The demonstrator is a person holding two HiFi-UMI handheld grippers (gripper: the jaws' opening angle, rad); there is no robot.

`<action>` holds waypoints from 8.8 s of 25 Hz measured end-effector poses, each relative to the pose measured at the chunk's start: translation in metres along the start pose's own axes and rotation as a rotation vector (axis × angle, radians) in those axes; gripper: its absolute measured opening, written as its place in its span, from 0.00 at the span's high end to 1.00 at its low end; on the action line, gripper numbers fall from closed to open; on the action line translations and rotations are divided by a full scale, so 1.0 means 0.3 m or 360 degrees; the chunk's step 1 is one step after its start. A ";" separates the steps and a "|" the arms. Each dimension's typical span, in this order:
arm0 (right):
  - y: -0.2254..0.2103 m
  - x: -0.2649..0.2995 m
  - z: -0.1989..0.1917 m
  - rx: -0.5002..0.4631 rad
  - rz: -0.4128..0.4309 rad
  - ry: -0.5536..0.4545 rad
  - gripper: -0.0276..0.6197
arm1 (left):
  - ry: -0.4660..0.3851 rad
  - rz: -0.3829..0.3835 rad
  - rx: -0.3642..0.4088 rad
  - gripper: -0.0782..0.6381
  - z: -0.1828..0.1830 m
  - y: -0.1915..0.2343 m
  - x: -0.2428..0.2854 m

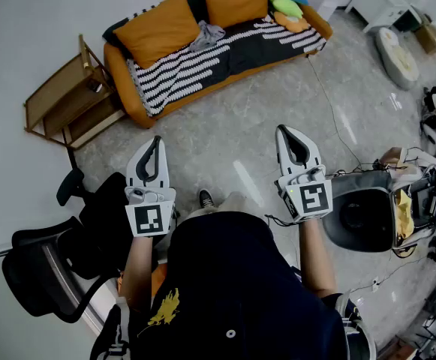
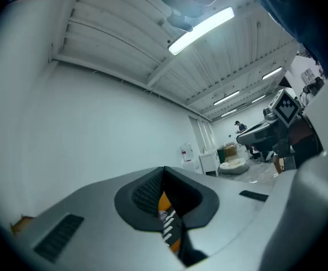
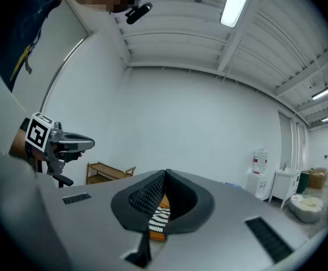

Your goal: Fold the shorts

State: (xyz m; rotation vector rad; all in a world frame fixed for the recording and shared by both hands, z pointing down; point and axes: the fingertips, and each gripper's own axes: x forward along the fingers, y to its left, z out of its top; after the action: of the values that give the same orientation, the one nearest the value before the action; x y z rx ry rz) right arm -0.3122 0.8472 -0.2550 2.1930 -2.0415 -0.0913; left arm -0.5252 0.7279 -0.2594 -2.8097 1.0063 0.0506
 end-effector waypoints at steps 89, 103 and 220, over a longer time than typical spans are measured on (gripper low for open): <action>-1.026 1.706 -0.463 0.0246 0.0141 0.0504 0.51 | 0.0632 -0.0280 0.0316 0.43 -0.535 0.348 1.827; -1.297 2.453 -0.837 0.0292 -0.0120 0.1101 0.61 | 0.0771 -0.0587 0.0116 0.48 -1.049 0.668 2.616; -1.879 2.546 -0.328 -0.0122 0.0410 0.0925 0.92 | 0.1279 -0.0299 0.0502 0.86 -0.604 0.643 2.939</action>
State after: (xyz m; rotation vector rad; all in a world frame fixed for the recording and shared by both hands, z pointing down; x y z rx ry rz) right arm 0.3156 0.1307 -0.1994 1.6314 -1.9051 0.4341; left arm 0.0308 -0.0017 -0.1811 -2.6051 0.7504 -1.2169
